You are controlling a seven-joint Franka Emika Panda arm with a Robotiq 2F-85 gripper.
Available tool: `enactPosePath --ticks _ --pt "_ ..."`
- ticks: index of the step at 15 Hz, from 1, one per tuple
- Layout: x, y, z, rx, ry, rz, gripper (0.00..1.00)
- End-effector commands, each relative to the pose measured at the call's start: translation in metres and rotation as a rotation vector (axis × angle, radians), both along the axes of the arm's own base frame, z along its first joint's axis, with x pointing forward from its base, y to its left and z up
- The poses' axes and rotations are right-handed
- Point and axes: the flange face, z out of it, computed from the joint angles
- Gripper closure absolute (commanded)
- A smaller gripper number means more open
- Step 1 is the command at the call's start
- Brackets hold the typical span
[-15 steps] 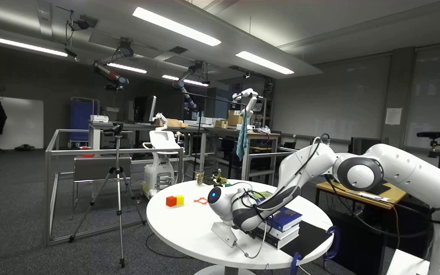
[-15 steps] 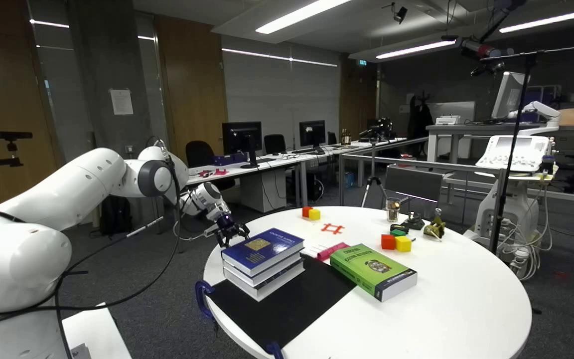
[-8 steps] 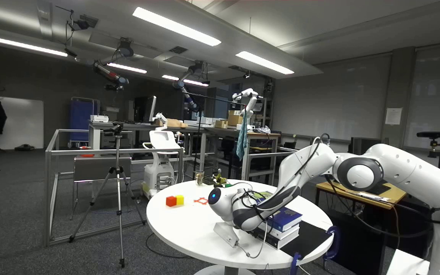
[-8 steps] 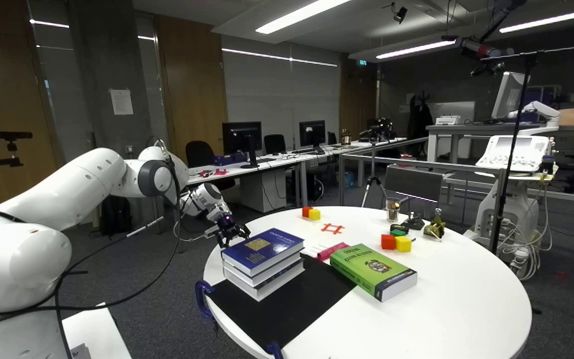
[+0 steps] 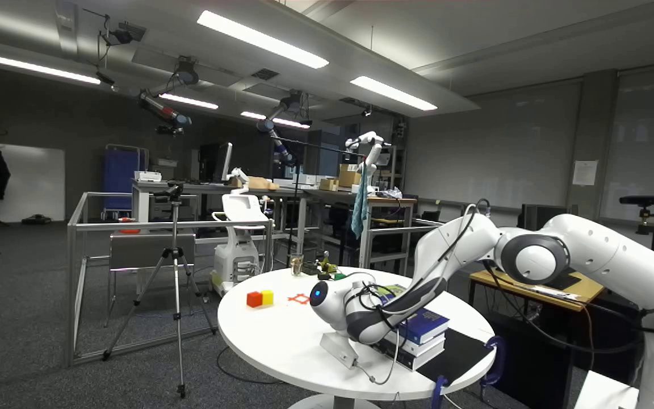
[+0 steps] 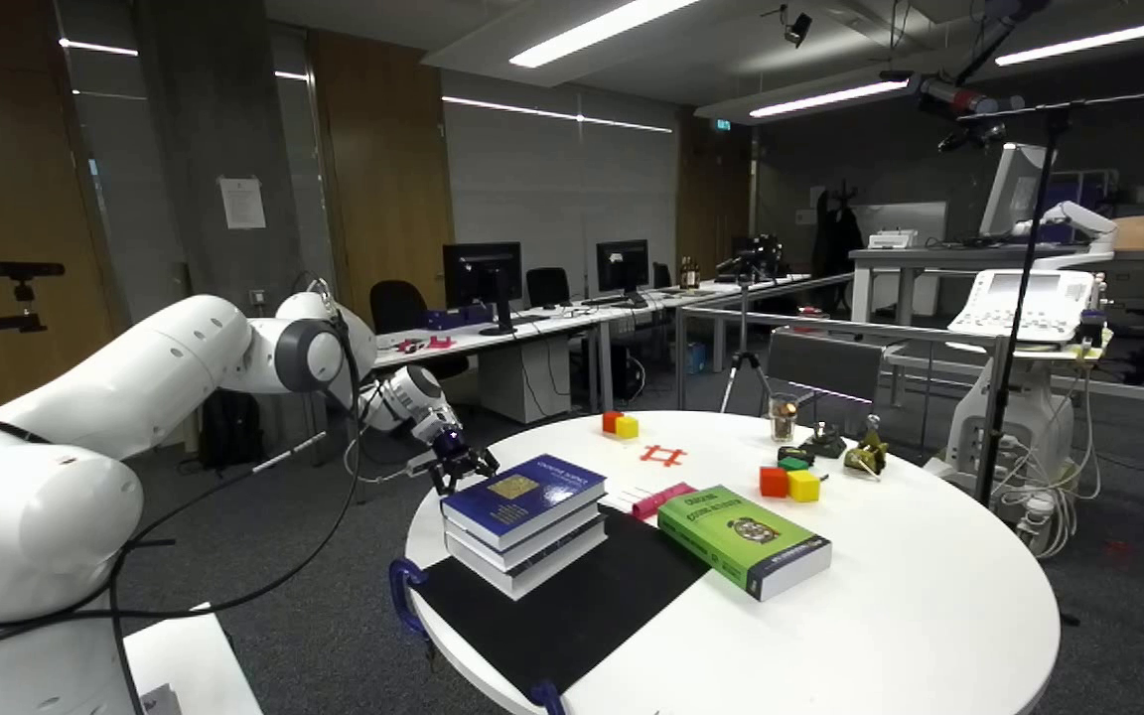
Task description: Move the stack of books to the right
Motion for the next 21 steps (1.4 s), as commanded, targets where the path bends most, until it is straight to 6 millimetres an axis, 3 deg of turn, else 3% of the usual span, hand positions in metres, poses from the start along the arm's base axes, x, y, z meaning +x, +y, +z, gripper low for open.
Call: enactPosePath --ticks 1,11,21 --pt "-0.004 -0.006 0.001 -0.039 0.064 0.025 0.00" --pt "-0.010 -0.010 -0.012 -0.070 0.119 0.034 0.00" --pt "-0.011 -0.021 -0.012 -0.079 0.119 0.008 0.00"
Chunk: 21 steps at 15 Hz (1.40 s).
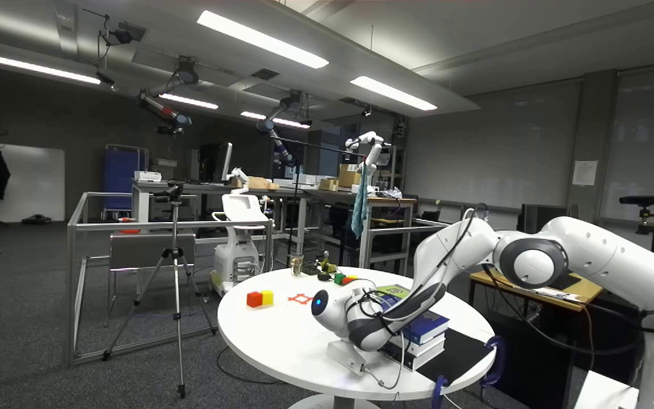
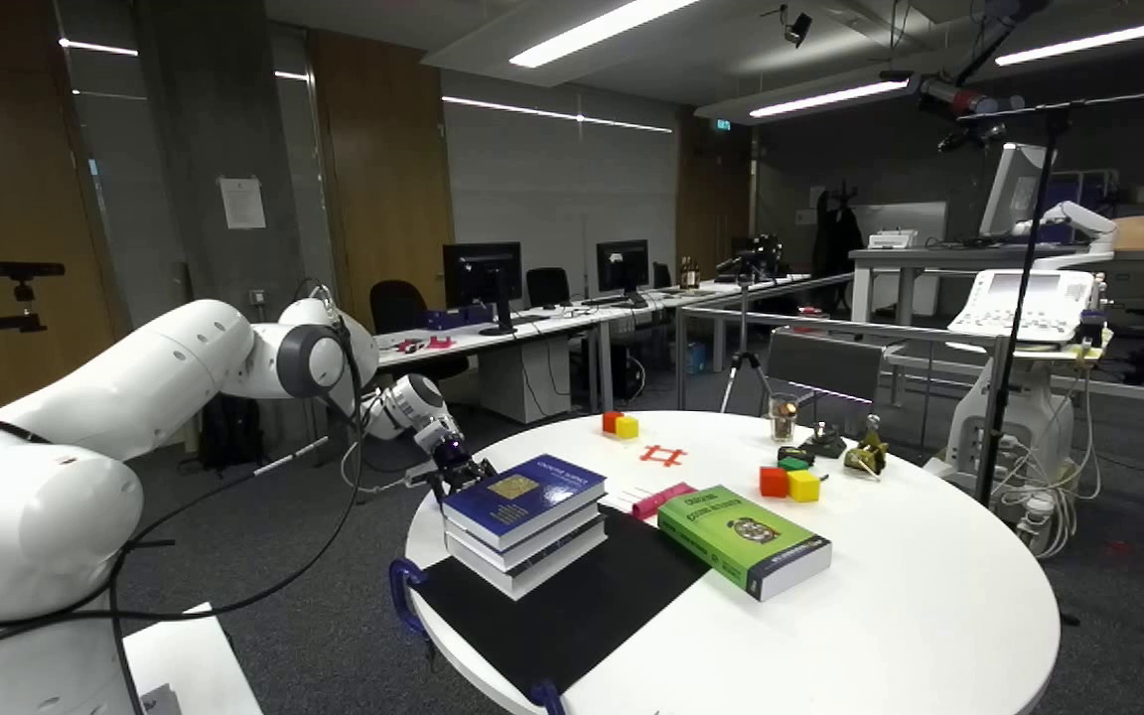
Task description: Move the stack of books to the right
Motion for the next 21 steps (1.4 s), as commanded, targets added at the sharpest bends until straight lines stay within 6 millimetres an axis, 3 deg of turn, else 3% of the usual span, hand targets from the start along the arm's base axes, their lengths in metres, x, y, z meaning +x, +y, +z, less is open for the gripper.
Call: enactPosePath --ticks 1,21 --pt "-0.004 -0.011 0.006 -0.031 0.020 -0.021 0.00" --pt "-0.010 -0.033 0.002 -0.032 0.029 -0.066 0.00"
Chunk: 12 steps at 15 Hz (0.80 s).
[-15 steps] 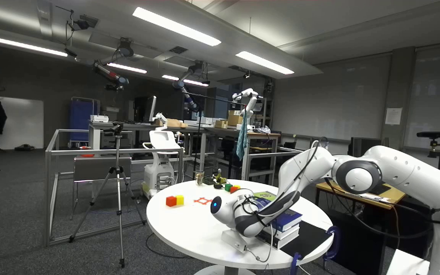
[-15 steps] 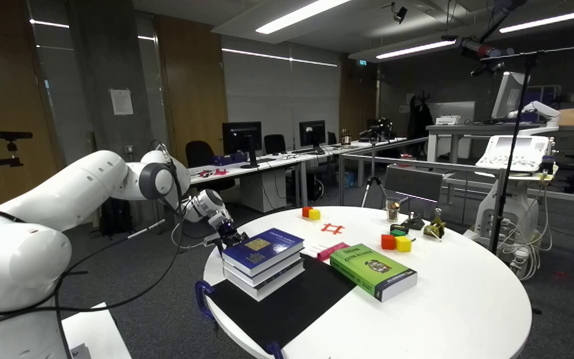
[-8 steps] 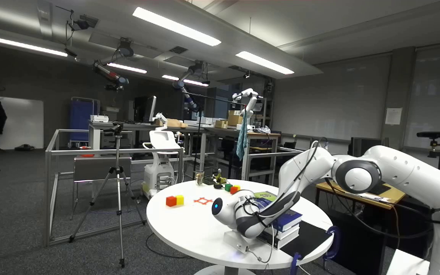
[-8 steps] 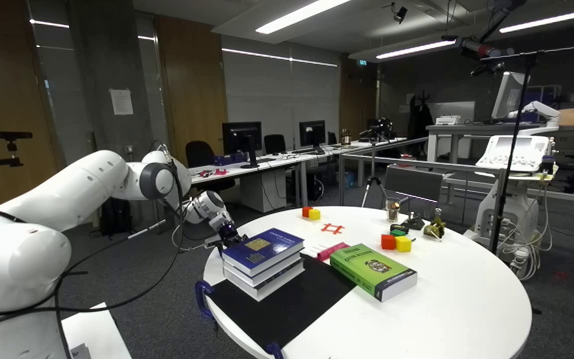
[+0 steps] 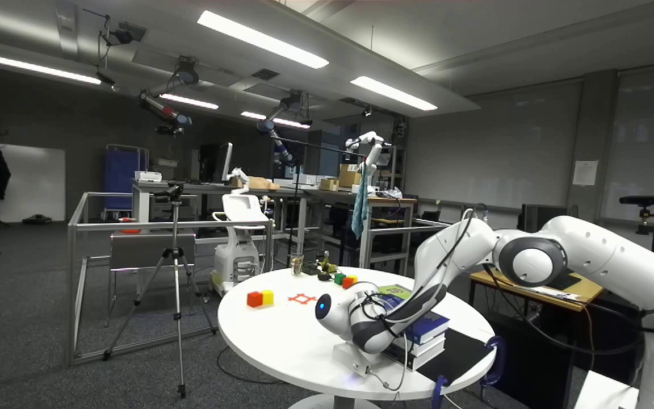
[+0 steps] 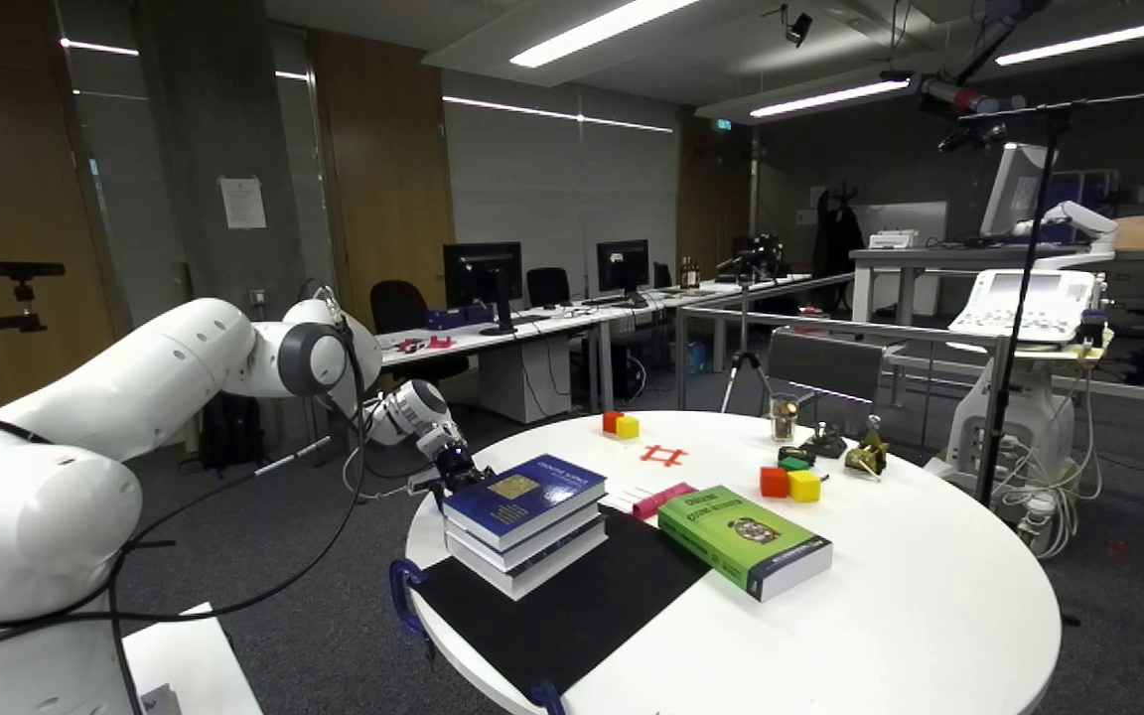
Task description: Move the stack of books to the right
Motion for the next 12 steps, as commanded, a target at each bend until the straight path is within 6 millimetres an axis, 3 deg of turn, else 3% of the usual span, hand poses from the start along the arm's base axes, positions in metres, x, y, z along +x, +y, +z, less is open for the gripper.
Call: enactPosePath --ticks 1,12 --pt "-0.005 -0.017 0.013 -0.005 0.004 -0.047 0.00" --pt "0.000 -0.037 0.012 0.016 -0.003 -0.119 0.00"
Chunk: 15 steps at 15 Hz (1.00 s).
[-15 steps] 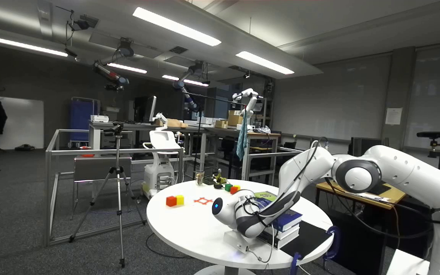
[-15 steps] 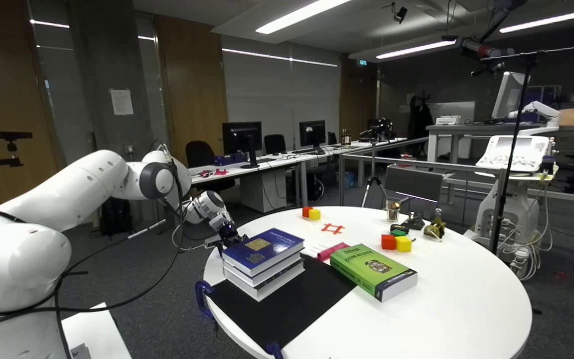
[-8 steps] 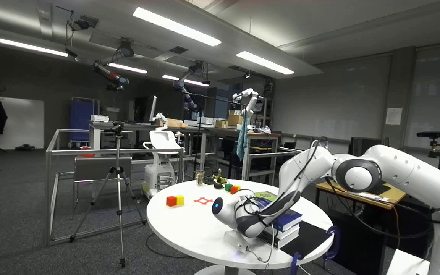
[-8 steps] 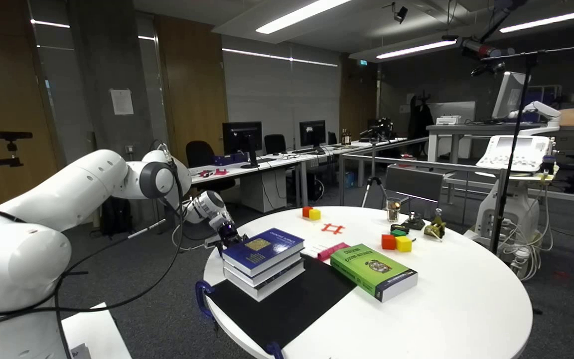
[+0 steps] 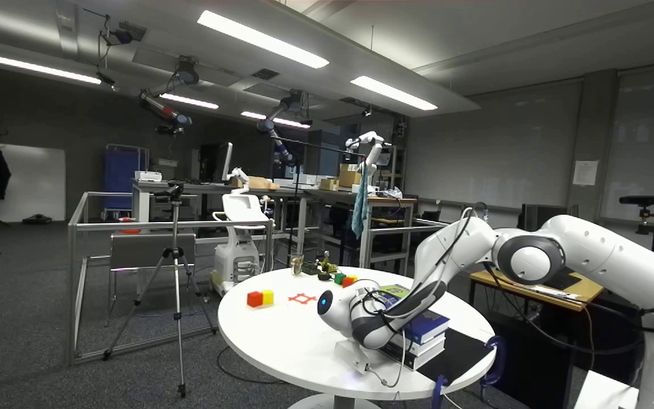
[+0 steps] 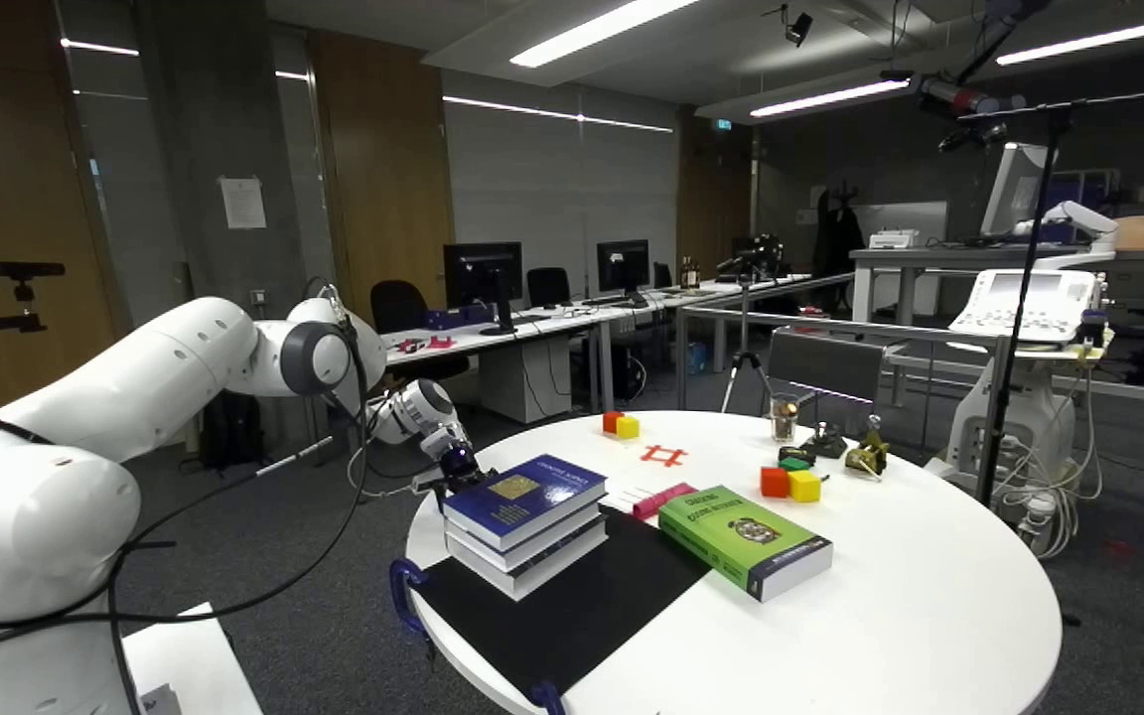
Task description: Move the stack of books to the right
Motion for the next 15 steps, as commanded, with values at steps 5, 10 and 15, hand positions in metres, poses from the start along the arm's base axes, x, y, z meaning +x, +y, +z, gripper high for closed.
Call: enactPosePath --ticks 5,10,15 --pt "-0.003 -0.035 0.013 0.014 0.002 -0.103 0.00" --pt "-0.002 -0.047 0.017 0.023 -0.011 -0.156 0.00" --pt "0.001 -0.062 0.021 0.038 -0.035 -0.232 0.00"
